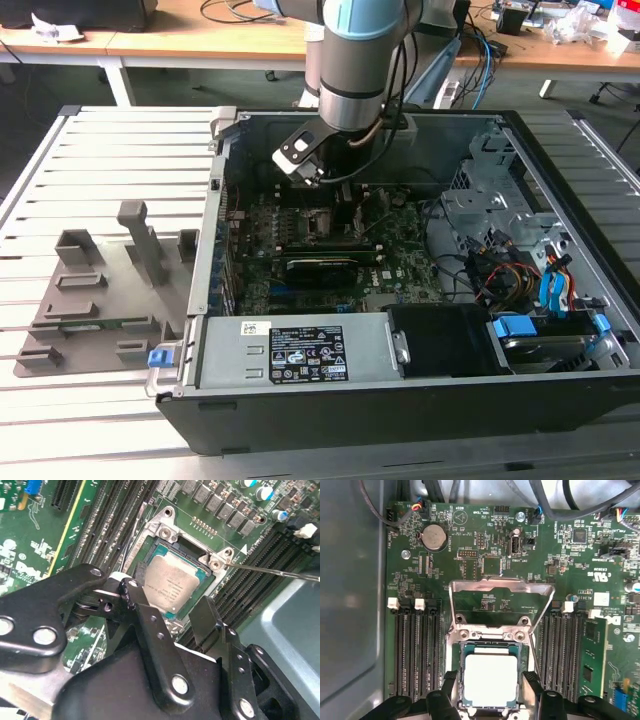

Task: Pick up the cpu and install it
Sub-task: 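Place the cpu into insertion slot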

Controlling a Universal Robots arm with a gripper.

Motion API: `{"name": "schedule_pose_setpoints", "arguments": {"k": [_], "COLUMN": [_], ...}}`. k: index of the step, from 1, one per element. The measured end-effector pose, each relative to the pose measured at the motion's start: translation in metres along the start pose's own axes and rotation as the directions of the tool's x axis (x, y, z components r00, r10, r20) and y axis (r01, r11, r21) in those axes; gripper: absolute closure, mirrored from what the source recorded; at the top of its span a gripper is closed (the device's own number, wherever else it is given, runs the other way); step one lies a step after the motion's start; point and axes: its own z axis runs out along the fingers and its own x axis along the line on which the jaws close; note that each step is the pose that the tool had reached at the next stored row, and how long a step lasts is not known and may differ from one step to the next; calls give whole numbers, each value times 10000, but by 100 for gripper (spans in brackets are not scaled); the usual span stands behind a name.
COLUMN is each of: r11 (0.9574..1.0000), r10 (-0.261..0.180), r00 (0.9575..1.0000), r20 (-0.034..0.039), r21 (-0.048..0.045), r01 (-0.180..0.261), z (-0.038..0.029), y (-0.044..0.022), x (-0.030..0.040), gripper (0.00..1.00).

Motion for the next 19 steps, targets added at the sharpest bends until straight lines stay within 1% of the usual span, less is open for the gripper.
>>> {"name": "schedule_pose_setpoints", "arguments": {"k": [2, 5, 6, 7, 8, 10, 13, 15, 17, 18, 19], "r11": [10000, 10000, 10000, 10000, 10000, 10000, 10000, 10000, 10000, 10000, 10000], "r10": [0, 0, -1, 0, 0, 1, 0, 0, 1, 0, 2], "r00": [10000, 10000, 10000, 10000, 10000, 10000, 10000, 10000, 10000, 10000, 10000], "r20": [0, 2, 3, 4, 3, 3, 10, 11, 11, 11, 11], "r21": [0, 0, 0, 0, 0, 0, 0, 0, 1, 0, 0], "r01": [0, 0, 1, 0, 0, -1, 0, 0, -1, 0, -2], "z": [-50, -196, -210, -219, -237, -264, -299, -309, -338, -355, -402], "y": [-1, -4, -4, -4, -5, -5, -6, -7, -8, -9, -10], "x": [0, 10, 10, 10, 10, 10, -10, -24, -41, -46, -52], "gripper": [38, 39, 46, 58, 64, 89, 89, 89, 89, 89, 89]}}
